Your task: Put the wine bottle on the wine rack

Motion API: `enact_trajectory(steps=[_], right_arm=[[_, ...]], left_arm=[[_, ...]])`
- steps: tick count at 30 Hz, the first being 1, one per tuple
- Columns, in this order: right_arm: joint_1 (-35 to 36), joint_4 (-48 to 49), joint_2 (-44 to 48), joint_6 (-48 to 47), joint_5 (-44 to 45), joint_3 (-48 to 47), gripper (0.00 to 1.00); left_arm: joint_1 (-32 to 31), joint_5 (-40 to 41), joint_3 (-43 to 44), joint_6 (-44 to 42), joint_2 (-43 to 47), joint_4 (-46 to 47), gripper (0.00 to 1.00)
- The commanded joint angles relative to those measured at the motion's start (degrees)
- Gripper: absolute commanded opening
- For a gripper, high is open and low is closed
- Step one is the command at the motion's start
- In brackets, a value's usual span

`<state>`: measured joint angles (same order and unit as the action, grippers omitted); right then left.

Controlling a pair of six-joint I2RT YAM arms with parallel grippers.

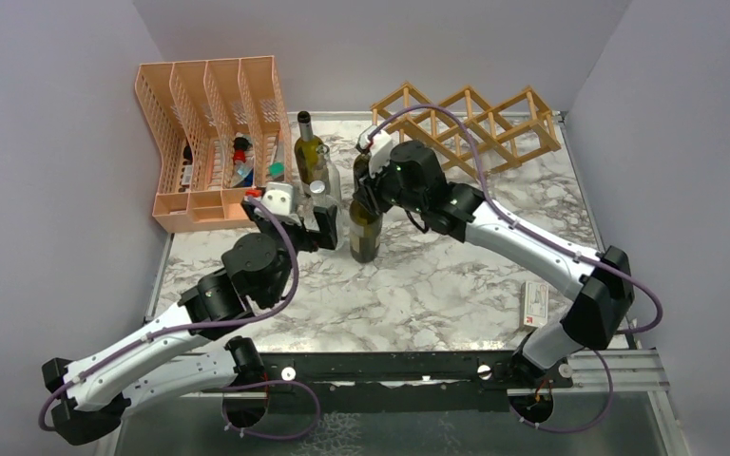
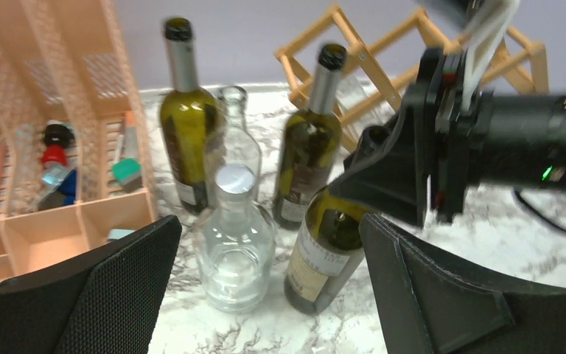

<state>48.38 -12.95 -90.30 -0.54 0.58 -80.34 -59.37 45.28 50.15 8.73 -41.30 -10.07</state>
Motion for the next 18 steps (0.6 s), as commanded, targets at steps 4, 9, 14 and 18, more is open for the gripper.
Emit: enact_trajectory(steps=[4, 9, 14, 18], right_arm=[[0.36, -0.08, 15.42, 2.79, 3.04, 3.42, 0.07], [0.40, -3.11, 22.70, 5.64, 2.64, 5.22, 0.02], [0.39, -6.02, 27.91, 7.56, 0.61, 5.66, 0.01], [0.39, -8.47, 30.74, 8.00, -2.29, 4.92, 0.01]], left_arm=[[-0.13, -26.66, -10.07, -6.04, -1.47, 8.75, 0.99], [-0.08, -36.89, -13.35, -5.33, -6.54, 15.51, 0.99], [-0.13, -36.88, -15.71, -5.64, -10.31, 24.40, 0.99], [-0.13, -35.73, -16.92, -7.76, -12.76, 29.46, 0.99]])
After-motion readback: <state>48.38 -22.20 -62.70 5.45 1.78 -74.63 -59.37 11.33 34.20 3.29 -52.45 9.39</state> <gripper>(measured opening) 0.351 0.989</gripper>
